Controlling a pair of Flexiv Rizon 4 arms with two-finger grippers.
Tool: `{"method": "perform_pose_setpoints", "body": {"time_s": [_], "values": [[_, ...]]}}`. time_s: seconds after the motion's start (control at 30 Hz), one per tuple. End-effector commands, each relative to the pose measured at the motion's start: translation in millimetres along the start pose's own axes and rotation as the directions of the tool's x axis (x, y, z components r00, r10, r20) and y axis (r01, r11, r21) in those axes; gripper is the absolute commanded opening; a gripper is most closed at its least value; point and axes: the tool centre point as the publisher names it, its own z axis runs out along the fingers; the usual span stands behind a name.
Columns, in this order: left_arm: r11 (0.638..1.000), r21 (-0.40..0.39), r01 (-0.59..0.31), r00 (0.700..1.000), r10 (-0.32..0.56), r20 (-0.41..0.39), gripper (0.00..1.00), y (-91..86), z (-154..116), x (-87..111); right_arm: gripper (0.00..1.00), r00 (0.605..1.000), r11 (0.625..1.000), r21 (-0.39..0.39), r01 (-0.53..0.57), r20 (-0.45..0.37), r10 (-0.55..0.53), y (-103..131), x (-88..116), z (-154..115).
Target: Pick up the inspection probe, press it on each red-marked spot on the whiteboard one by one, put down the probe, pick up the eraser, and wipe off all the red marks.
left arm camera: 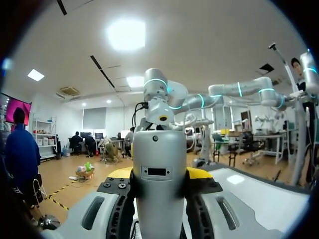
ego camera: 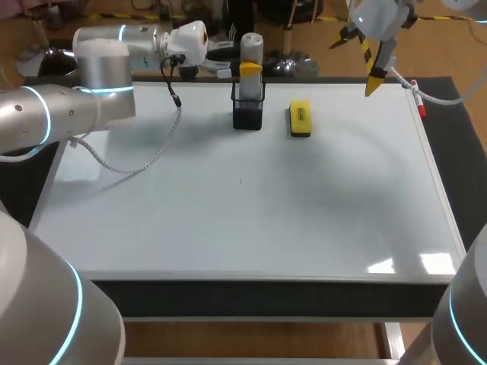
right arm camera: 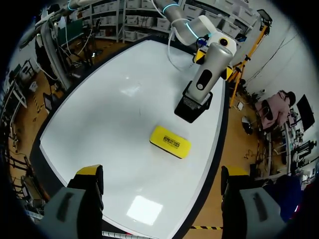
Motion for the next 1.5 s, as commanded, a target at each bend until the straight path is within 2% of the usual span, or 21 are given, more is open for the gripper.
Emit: {"method": "perform_pose_setpoints", "body": {"time_s": [0.03,0.6,1.27,1.3,1.33,1.37,1.5], "values": [[1.0,0.004,-0.007,1.0,0.007,-0.018,0.0,8.5,0,-6.4,1.0,1.0,1.0,0.004,0.001,-0.003,-0.001,0,0,-1],[1.0,0.013,0.021,1.0,-0.021,-0.008,0.0,33.7,-6,-10.8,1.0,1.0,1.0,0.004,0.001,-0.003,-0.001,0,0,-1],[1.0,0.001,0.032,0.999,-0.032,0.007,0.0,43.2,-6,-11.4,1.0,1.0,1.0,0.004,0.001,-0.003,-0.001,0,0,-1],[0.999,0.0,0.032,0.999,-0.032,0.009,0.11,43.2,-6,-11.5,1.0,1.0,1.0,0.004,0.001,-0.003,-0.001,0,0,-1],[0.999,-0.001,0.033,0.999,-0.033,0.01,0.4,43.1,-6,-11.6,1.0,1.0,1.0,0.004,0.001,-0.003,-0.001,0,0,-1],[0.999,-0.002,0.033,0.999,-0.033,0.011,0.47,42.8,-6,-11.5,1.0,1.0,1.0,0.004,0.001,-0.003,-0.001,0,0,-1],[0.999,-0.007,0.037,0.999,-0.037,0.017,1.0,41.8,-7,-10.7,1.0,1.0,1.0,0.004,0.001,-0.003,-0.001,0,0,-1]]}}
